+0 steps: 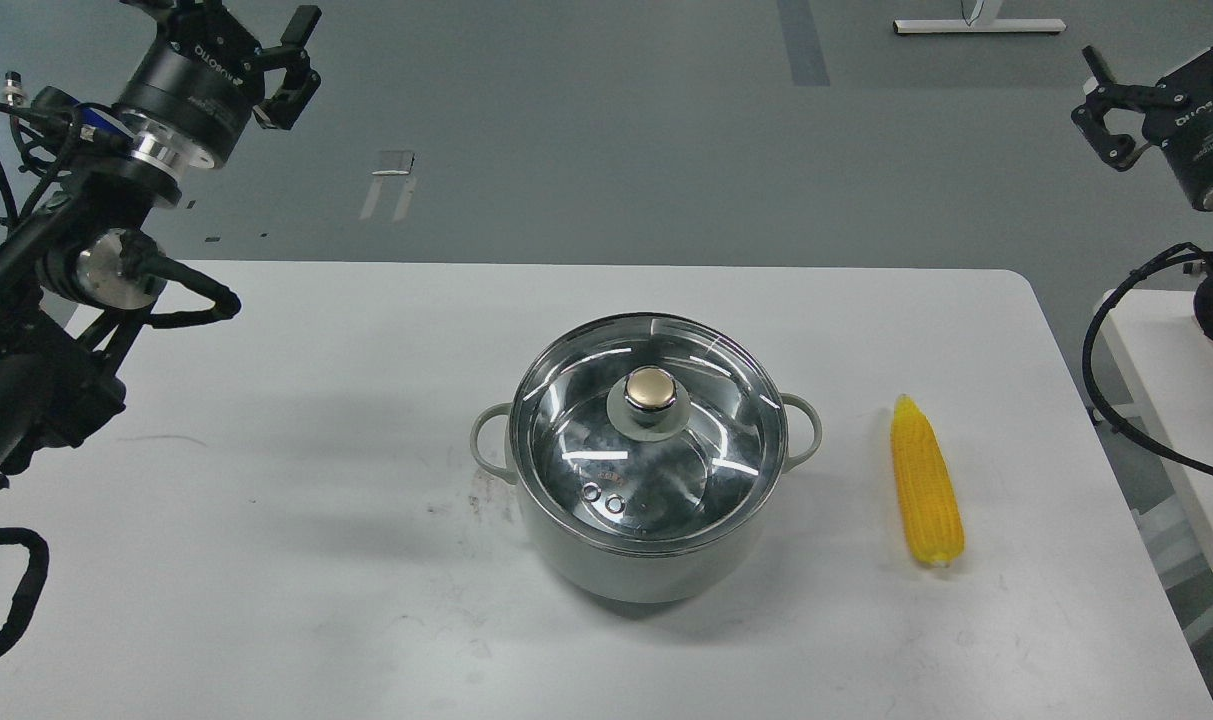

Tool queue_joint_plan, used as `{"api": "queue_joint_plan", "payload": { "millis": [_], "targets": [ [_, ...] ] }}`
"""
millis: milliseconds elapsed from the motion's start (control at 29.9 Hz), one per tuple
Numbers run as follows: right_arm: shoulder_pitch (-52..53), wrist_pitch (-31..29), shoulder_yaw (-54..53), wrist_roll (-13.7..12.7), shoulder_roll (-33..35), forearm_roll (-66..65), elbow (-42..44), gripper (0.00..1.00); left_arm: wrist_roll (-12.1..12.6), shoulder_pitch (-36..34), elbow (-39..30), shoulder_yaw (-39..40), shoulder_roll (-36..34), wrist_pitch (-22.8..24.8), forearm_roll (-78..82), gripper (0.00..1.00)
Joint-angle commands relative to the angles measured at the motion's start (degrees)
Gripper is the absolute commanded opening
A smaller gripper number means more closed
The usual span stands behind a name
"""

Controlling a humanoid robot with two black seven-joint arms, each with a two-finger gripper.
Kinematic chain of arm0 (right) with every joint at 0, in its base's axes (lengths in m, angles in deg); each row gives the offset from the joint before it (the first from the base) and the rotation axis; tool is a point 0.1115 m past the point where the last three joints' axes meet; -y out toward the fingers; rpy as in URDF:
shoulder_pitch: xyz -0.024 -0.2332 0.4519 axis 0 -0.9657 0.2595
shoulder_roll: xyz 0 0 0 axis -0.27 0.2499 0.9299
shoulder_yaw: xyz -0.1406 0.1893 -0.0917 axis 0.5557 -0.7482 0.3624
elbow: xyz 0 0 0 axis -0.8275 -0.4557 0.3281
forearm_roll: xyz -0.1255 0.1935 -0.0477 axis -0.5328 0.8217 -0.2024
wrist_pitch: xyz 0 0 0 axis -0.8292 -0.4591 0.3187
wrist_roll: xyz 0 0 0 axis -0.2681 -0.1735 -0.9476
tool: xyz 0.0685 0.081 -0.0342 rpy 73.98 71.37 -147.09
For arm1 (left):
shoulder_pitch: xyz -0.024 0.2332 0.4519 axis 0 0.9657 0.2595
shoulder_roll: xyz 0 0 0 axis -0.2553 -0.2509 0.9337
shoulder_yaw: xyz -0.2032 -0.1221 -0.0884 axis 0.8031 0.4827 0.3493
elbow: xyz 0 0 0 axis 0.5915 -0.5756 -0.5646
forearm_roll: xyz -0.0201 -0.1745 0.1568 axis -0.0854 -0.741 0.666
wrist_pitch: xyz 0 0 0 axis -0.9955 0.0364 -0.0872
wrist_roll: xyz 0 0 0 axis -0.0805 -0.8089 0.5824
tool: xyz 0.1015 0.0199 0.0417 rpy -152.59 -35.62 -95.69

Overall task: Open pot and put corn in
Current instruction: 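Raise the left arm and swing the left gripper toward the pot lid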

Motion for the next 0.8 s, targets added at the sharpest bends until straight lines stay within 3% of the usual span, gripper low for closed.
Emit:
{"api": "queue_joint_plan", "payload": {
  "millis": [0, 368, 602, 769],
  "targets": [
    [-0.27, 0.0, 0.02, -0.02, 0.01, 0.0, -0.84, 1.0, 0.0, -0.01, 0.01, -0.26, 0.02, -0.03, 0.0, 0.98],
    [-0.27, 0.0, 0.02, -0.46, 0.1, 0.0, -0.67, 1.0, 2.29, -0.19, -1.04, -0.87, -0.77, 0.59, 0.09, 0.98],
    [-0.45, 0.0, 0.11, -0.55, 0.19, 0.0, -1.2, 1.0, 1.41, 0.87, -14.31, -0.87, -6.39, -1.25, 10.7, 0.97],
    [-0.54, 0.0, 0.11, -0.46, -0.07, 0.0, -1.2, 1.0, 1.41, 0.87, -26.17, -0.87, -8.95, -4.33, 32.92, 0.95]
  ]
}}
